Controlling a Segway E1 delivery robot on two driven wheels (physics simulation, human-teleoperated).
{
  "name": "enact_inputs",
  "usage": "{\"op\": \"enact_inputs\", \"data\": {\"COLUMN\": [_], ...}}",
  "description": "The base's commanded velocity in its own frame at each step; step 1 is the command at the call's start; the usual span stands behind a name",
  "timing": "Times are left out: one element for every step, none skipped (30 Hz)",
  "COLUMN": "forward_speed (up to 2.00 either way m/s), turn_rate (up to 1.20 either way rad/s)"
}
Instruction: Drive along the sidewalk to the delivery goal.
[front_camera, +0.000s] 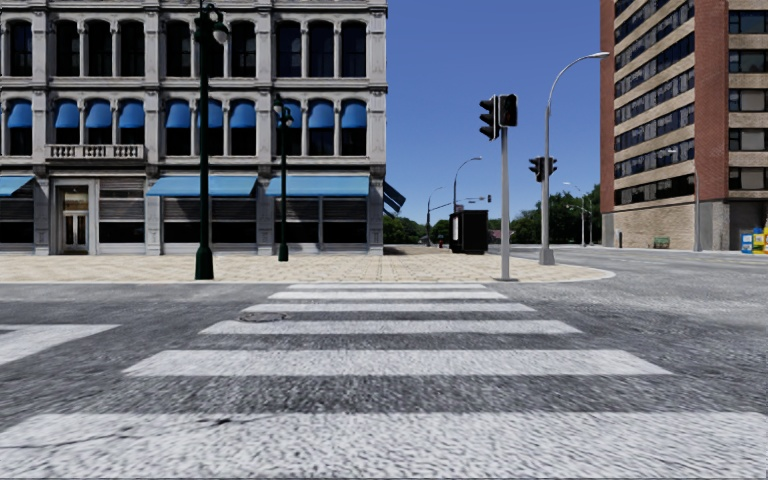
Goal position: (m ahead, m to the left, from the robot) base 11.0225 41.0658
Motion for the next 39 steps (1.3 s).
{"op": "enact_inputs", "data": {"forward_speed": [2.0, 2.0, 2.0, 2.0, 2.0, 2.0, 2.0, 2.0, 2.0, 2.0, 2.0, 2.0, 2.0, 2.0, 2.0, 2.0, 2.0, 2.0, 2.0, 2.0, 2.0, 2.0, 2.0, 2.0, 2.0, 2.0, 2.0, 2.0, 2.0, 2.0, 2.0, 2.0, 2.0, 2.0, 2.0, 2.0, 2.0, 2.0, 2.0], "turn_rate": [0.0, 0.0, 0.0, 0.0, 0.0, 0.0, 0.0, 0.0, 0.0, 0.0, 0.0, 0.0, 0.0, 0.0, 0.0, 0.0, 0.0, 0.0, 0.0, 0.0, 0.0, 0.0, 0.0, 0.0, 0.0, 0.0, 0.0, 0.0, 0.0, 0.0, 0.0, 0.0, 0.0, 0.0, 0.0, 0.0, 0.0, 0.0, 0.0]}}
